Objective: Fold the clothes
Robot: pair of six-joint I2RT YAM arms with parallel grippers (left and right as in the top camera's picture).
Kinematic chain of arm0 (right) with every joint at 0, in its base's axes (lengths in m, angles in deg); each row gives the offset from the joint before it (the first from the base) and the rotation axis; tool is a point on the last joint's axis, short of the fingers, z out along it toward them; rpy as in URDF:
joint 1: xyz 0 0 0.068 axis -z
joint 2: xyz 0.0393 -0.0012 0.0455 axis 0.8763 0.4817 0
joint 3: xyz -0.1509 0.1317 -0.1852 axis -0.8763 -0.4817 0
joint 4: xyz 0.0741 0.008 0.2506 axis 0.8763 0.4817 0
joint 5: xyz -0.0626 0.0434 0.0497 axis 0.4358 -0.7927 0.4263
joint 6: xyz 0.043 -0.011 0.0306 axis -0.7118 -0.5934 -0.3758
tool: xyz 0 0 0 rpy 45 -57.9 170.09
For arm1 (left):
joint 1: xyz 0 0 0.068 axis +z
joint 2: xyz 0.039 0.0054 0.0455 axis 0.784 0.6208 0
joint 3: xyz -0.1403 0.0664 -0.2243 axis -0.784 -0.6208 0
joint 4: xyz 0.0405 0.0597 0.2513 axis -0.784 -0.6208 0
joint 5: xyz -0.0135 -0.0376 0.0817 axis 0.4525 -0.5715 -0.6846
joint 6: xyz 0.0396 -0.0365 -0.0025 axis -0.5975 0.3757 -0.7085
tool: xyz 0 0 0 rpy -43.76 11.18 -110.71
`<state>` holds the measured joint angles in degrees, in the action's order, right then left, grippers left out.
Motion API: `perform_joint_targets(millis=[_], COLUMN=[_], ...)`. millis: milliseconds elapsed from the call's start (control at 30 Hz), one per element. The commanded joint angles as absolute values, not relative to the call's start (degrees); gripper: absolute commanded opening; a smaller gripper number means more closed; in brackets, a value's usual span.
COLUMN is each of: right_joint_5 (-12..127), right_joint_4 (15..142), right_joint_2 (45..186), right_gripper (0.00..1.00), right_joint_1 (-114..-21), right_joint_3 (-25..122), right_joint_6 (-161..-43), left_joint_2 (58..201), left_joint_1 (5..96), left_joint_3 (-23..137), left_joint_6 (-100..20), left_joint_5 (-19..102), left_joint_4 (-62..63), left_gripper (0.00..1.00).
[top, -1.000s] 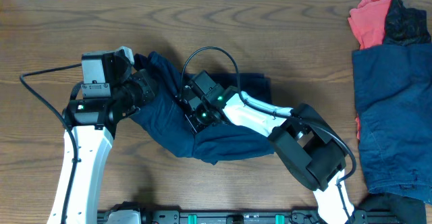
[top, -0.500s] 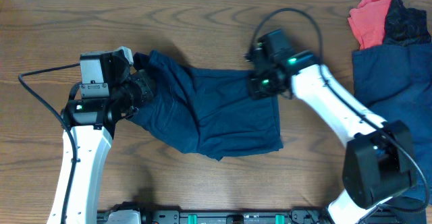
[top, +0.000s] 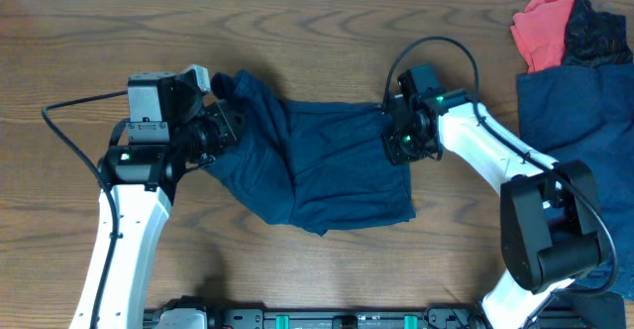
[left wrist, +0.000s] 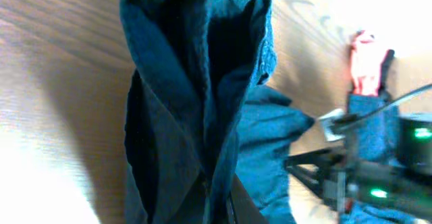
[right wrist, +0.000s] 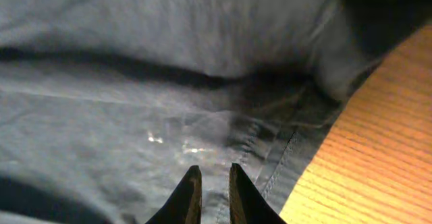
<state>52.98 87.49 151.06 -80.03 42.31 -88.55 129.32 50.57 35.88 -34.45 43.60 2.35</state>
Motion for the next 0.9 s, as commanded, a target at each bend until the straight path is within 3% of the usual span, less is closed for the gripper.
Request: perform_joint_targets(millis=[0,400,867], right_joint_5=[53.7,53.7,53.7], right_joint_4=[85.6,80.4,80.7], right_joint_2=[151.8,151.8,151.8], right_gripper=[0.13,0.12,0.1], right_joint_1=[-79.9,-80.1,-81.3], right_joint_3=[39.5,33.3,33.1], right_joint_6=[-87.1,-89.1,-89.7], left_joint_2=[128.5,128.7,133.5], left_joint_1=[49.2,36.1,18.8], left_joint_3=[38.1,38.1,38.1], left_joint_6=[-30.5,-23.6,-16.7], left_joint_5=[47.2,51.1,27.8], left_joint_4=[4.5,13.6,17.7], left_gripper=[0.06,0.06,0.06])
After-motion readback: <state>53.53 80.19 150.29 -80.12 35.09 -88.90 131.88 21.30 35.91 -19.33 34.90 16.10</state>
